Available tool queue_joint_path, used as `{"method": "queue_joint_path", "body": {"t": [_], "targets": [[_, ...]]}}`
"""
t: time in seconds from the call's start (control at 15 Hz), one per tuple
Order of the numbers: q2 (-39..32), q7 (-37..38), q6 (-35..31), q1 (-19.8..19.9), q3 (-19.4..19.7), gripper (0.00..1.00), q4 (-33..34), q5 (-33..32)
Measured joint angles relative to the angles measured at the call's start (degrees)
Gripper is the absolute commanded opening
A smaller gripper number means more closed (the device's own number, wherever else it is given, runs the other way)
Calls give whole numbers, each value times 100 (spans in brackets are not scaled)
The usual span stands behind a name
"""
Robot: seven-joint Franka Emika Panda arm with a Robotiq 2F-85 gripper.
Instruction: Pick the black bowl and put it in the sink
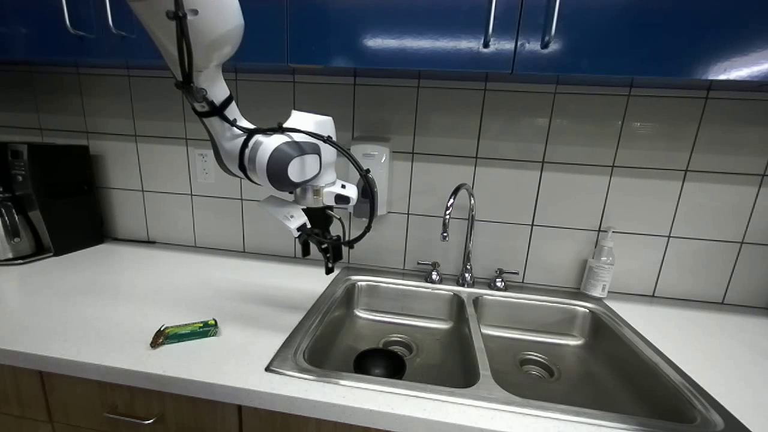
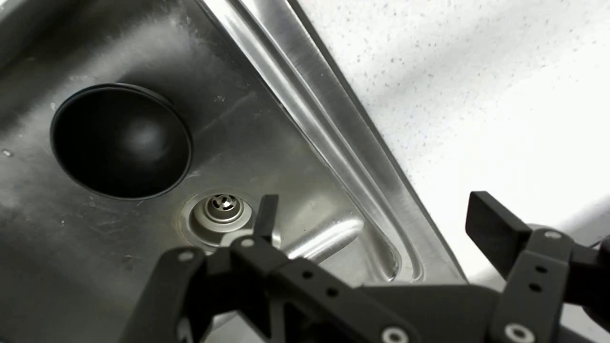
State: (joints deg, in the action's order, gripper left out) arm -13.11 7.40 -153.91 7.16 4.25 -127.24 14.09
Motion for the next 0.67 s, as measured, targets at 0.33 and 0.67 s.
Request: {"method": "queue_joint_path", "body": {"t": [0.33, 0.67], "targets": [[948, -428, 0, -184, -21, 100, -793, -33], [1966, -934, 206, -389, -65, 100, -1530, -30]]}}
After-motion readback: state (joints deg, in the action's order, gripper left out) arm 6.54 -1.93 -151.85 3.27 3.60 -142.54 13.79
